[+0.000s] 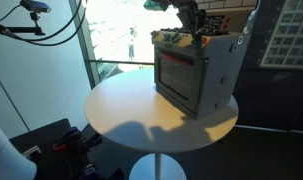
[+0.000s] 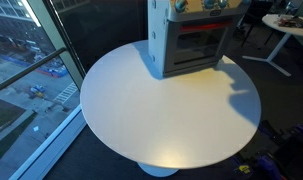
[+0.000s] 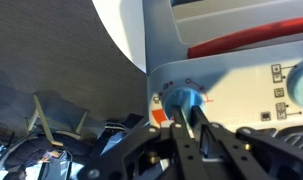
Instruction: Turn the far right blue knob to the right
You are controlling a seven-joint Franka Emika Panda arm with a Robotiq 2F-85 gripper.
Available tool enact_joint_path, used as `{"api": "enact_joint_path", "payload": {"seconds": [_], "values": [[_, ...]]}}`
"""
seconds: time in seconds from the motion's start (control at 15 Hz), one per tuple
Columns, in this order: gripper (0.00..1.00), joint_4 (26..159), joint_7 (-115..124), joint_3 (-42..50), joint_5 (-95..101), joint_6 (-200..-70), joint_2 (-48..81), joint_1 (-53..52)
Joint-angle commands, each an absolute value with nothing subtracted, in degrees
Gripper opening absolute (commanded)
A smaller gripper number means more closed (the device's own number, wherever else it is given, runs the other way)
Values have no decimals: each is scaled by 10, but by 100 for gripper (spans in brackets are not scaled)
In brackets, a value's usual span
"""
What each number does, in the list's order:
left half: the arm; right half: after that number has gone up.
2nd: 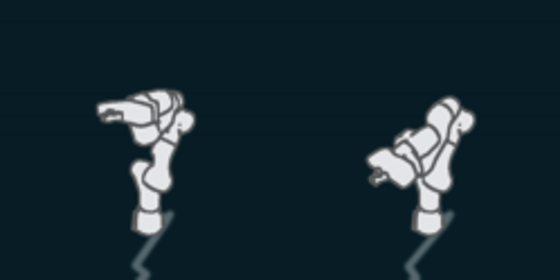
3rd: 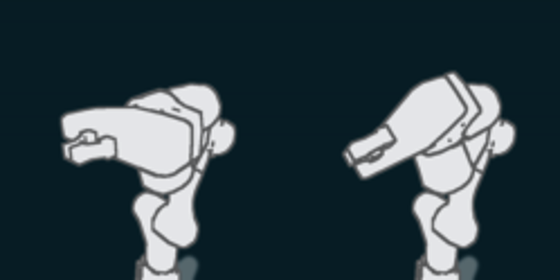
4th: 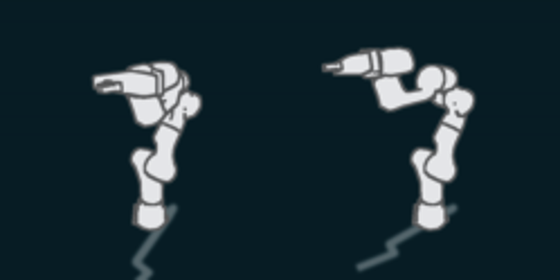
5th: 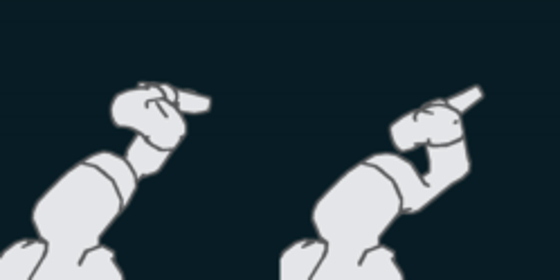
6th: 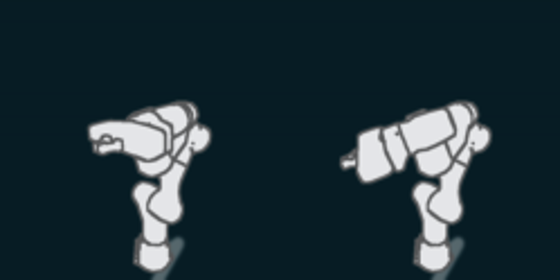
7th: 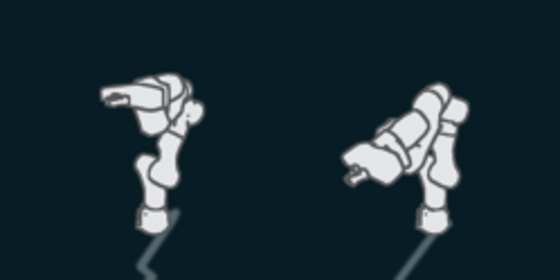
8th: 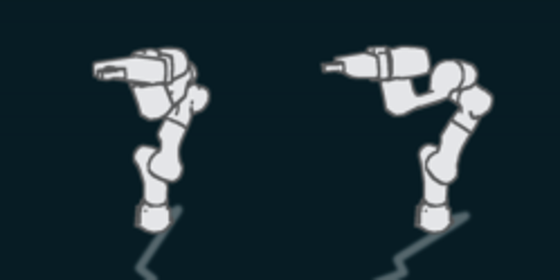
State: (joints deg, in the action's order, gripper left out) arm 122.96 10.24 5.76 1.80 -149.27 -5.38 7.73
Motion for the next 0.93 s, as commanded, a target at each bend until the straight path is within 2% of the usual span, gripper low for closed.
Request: {"api": "enact_joint_path", "payload": {"seconds": [0.0,0.87], "values": [[6,1229,122,59,27,-1500,-49,80],[5,1243,257,64,8,-1480,-62,89]]}}
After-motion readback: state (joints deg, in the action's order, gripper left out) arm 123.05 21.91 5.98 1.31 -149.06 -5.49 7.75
